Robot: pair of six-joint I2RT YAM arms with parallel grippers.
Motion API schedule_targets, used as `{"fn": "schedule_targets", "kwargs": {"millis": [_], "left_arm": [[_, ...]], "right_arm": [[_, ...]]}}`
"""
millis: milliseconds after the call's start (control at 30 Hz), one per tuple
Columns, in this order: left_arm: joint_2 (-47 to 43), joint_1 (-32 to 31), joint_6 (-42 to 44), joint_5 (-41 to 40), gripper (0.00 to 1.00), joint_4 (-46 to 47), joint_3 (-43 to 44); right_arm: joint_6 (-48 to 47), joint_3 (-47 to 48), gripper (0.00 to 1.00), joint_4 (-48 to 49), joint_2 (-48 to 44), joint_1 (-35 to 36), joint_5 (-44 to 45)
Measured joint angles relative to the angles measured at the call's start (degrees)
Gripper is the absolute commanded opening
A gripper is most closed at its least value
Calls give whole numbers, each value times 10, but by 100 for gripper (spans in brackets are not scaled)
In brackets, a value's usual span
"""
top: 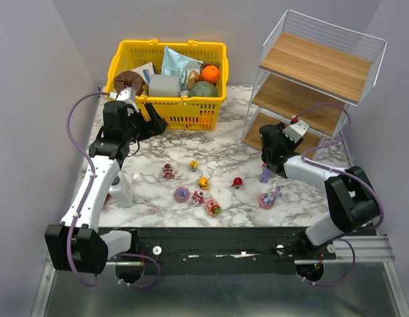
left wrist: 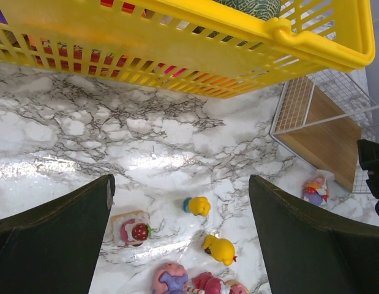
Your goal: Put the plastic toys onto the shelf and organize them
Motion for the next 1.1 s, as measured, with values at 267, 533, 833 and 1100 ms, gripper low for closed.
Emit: {"fn": "schedule_targets", "kwargs": {"millis": [267, 533, 833, 1100], "left_arm": [[0, 0, 0, 5, 99, -2, 0], [0, -12, 0, 23, 99, 7, -19], [1, -103, 7, 48, 99, 45, -32], [19, -182, 15, 73, 99, 88, -32]], "right_arm": [[15, 17, 76, -84, -26, 0, -38], [37, 9, 78, -216, -117, 1, -205], [88, -36, 72, -326, -131, 4, -309], [101, -33, 66, -335, -69, 4, -333]]}}
